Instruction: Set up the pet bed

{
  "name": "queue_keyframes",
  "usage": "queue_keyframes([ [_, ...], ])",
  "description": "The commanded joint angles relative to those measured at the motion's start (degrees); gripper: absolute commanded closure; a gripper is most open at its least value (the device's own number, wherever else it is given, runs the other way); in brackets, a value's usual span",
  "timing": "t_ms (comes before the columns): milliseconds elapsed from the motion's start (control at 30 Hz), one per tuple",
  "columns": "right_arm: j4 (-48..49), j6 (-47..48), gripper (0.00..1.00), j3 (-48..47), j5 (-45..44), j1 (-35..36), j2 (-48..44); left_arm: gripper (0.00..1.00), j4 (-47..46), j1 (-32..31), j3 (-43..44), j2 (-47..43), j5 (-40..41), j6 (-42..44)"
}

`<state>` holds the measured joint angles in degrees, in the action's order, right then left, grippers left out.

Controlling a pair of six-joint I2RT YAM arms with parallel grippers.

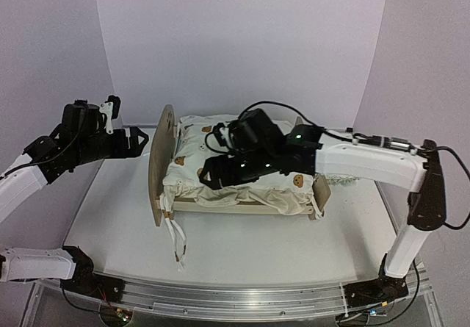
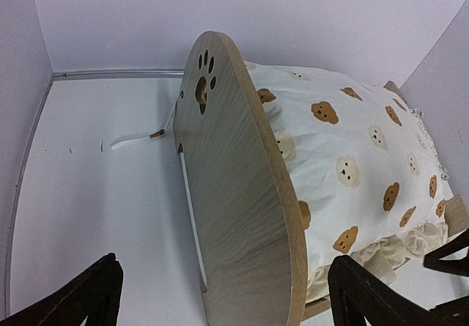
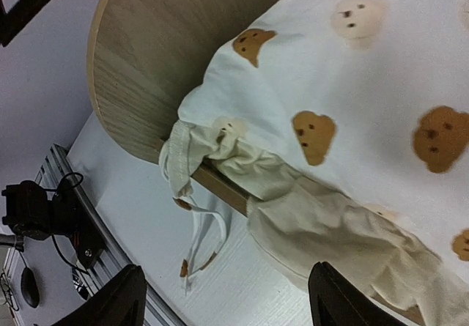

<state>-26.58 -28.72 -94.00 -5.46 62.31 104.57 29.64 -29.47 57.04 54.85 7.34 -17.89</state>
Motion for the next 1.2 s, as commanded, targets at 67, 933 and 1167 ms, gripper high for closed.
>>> queue_keyframes([
  [67,1.4,-1.1,0.26,-14.1,0.5,2.8,13.7,0.00,2.4,-0.1,-3.3,-6.5,-2.0,-2.2],
  [933,1.6,-3.1,0.70,-30.2,-1.7,4.2,32.1,0.01,4.3,-0.1,-9.3,-16.9,-2.8,-0.2],
  [1167,4.6,-0.1,0.88,-29.0,-2.8,4.2,29.0,0.01,4.0,-0.1,-8.2,-15.7,-3.7,-0.3],
])
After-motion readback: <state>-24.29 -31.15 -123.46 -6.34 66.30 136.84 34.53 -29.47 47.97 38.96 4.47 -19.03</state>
